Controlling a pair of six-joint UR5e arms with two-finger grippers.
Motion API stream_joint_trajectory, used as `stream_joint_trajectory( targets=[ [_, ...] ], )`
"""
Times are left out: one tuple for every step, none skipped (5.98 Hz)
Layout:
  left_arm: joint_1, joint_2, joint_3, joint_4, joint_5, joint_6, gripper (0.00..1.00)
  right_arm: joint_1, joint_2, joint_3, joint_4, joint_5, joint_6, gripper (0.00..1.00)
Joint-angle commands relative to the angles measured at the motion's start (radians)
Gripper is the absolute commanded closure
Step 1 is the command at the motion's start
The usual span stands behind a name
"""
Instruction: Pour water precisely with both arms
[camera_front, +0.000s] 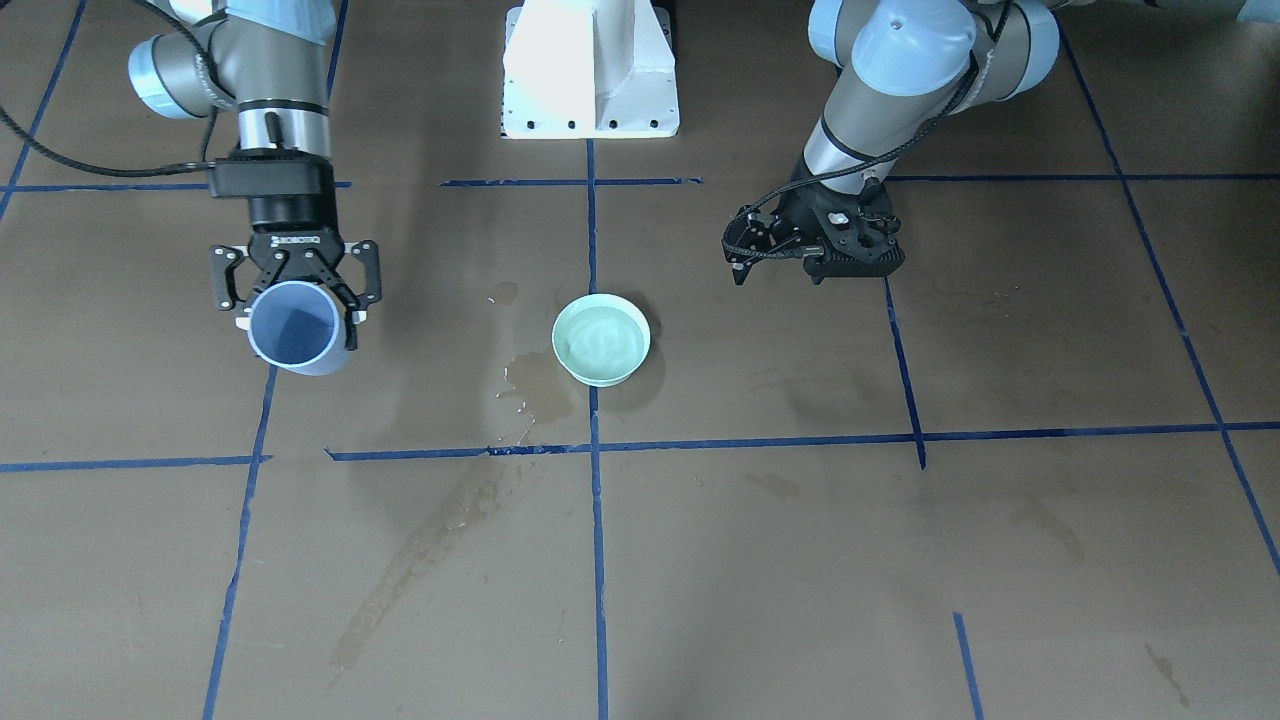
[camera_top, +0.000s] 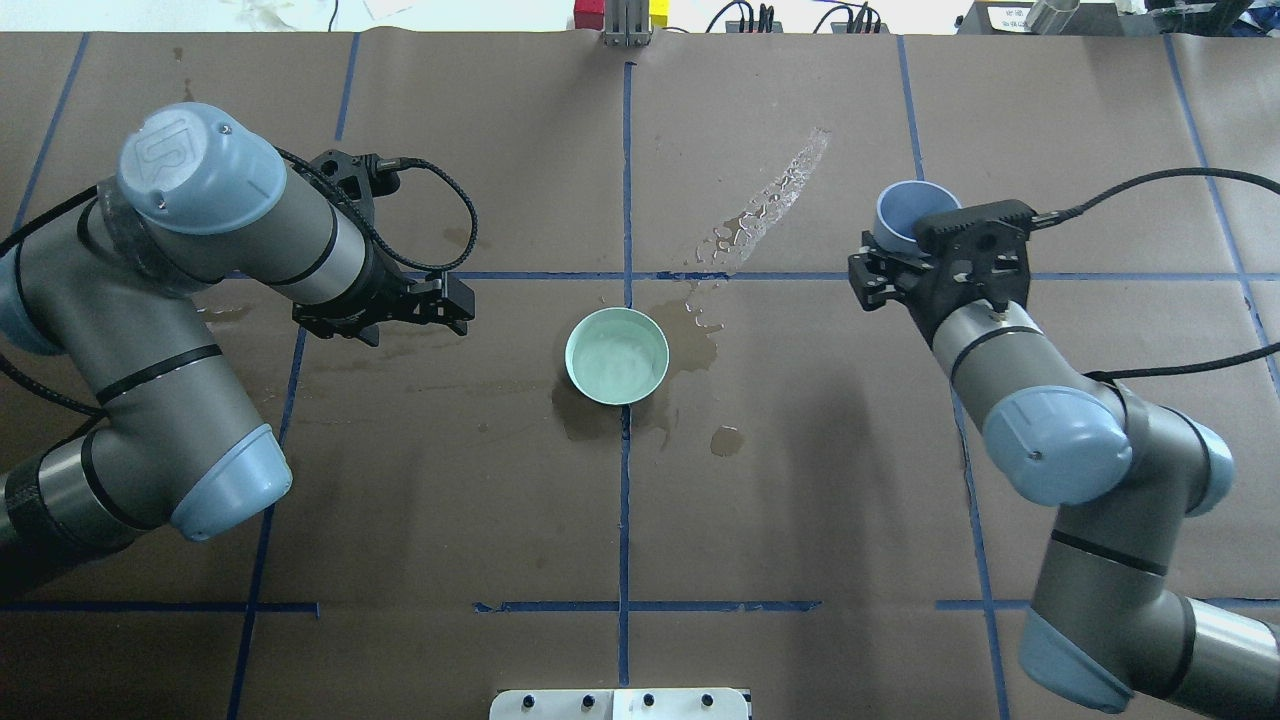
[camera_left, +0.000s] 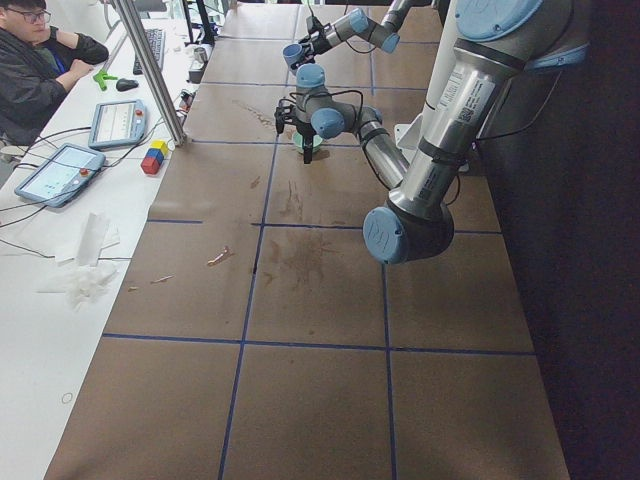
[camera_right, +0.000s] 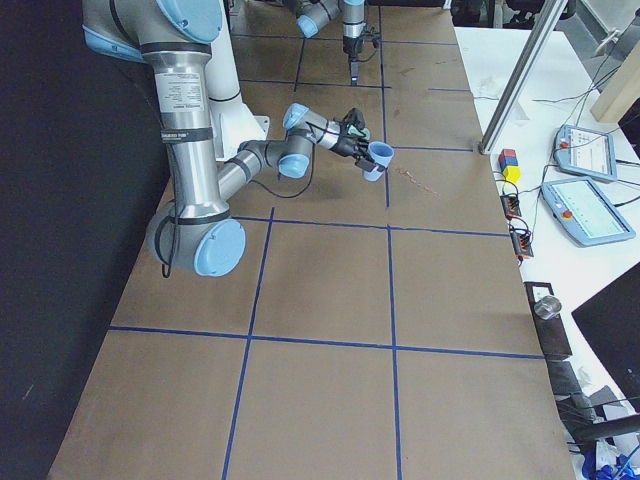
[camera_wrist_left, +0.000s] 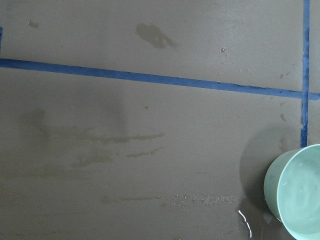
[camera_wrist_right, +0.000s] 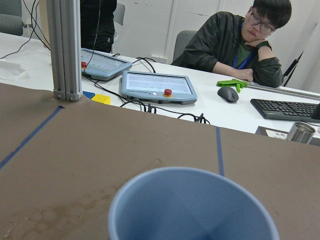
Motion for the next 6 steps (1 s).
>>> stream_joint_trajectory(
  targets=[
    [0.001, 0.0, 0.001, 0.0, -0.001, 0.0, 0.0, 0.002, -0.215, -0.032, 0.268, -0.002, -0.009, 1.0],
    [0.001, -0.002, 0.001, 0.0, 0.001, 0.0, 0.0, 0.002, -0.252, -0.125, 0.44, -0.01, -0.011, 1.0],
    [0.001, -0.002, 0.003, 0.0, 0.001, -0.002, 0.0, 0.001, -0.269, -0.214, 0.554, -0.049, -0.009, 1.0],
    [0.001, -0.002, 0.003, -0.002, 0.001, -0.002, 0.0, 0.001, -0.272, -0.275, 0.617, -0.1, -0.009, 1.0],
    [0.001, -0.002, 0.003, 0.0, 0.001, -0.002, 0.0, -0.001, -0.272, -0.333, 0.683, -0.147, -0.002, 1.0],
    [0.001, -0.002, 0.004, -0.002, 0.001, -0.002, 0.0, -0.002, -0.271, -0.415, 0.767, -0.148, -0.006, 0.98]
  ],
)
